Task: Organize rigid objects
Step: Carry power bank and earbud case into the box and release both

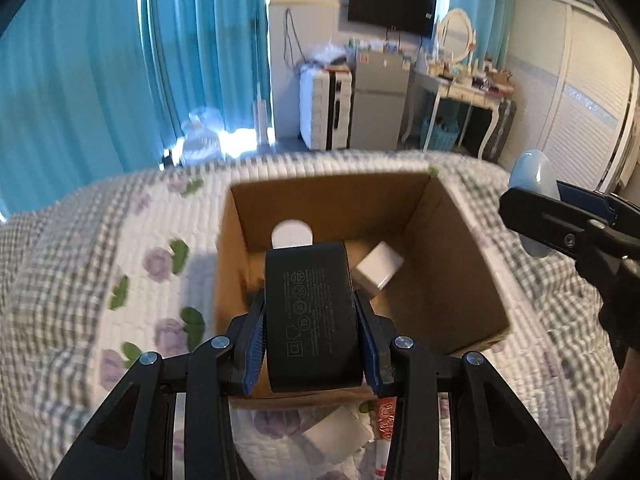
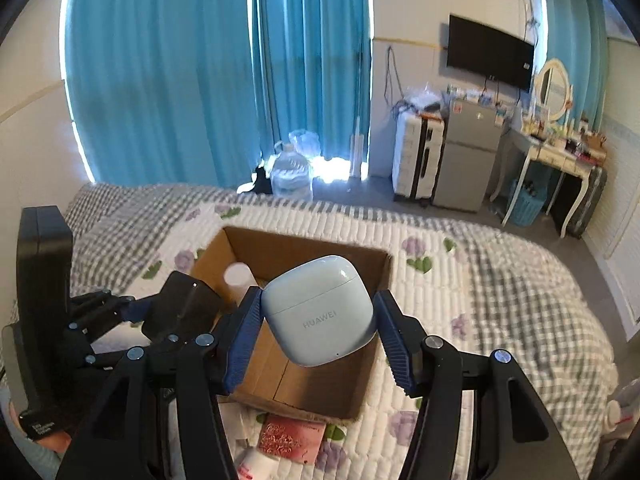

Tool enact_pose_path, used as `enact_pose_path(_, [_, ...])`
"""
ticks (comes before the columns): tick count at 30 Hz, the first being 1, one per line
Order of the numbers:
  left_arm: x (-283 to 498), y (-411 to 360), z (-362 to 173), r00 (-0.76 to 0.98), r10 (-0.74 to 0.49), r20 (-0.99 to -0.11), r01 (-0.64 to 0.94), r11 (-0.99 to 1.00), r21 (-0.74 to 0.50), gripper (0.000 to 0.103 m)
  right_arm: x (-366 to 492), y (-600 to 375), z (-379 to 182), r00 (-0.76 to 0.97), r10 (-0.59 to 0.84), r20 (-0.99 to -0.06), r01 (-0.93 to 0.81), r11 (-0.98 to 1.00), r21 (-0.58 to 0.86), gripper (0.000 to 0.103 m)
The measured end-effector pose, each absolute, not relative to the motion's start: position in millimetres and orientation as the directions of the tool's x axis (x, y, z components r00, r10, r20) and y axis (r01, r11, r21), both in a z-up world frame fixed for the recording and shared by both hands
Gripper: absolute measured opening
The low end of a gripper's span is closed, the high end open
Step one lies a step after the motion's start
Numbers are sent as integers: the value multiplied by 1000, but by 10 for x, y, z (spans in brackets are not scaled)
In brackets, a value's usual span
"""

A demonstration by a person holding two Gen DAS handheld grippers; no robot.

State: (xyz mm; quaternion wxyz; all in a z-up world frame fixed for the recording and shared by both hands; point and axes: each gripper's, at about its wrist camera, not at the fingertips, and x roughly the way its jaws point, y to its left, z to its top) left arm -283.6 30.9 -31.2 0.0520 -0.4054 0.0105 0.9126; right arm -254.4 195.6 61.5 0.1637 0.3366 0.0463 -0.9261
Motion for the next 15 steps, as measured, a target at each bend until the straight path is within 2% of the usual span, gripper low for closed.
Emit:
enact_pose_path(7, [-2932, 340, -736, -636, 78, -768, -102, -995, -17, 40, -2844, 1888, 34, -669, -256, -698, 344, -939, 15, 56])
enact_pose_path(10, [-2914, 412, -746, -657, 34, -753, -103, -994, 46, 41, -2870, 1919, -69, -659, -261, -706, 347, -938, 22, 56])
enact_pose_path(12, [-2906, 432, -742, -658, 36, -752, -113, -992, 51, 41, -2866, 1921, -89, -657, -260, -708, 351, -936, 18, 56])
enact_pose_path(15, [-2877, 406, -685, -680, 58, -731, -119, -992, 32, 47, -2863, 1936, -82, -662, -263, -702, 348, -937, 23, 56])
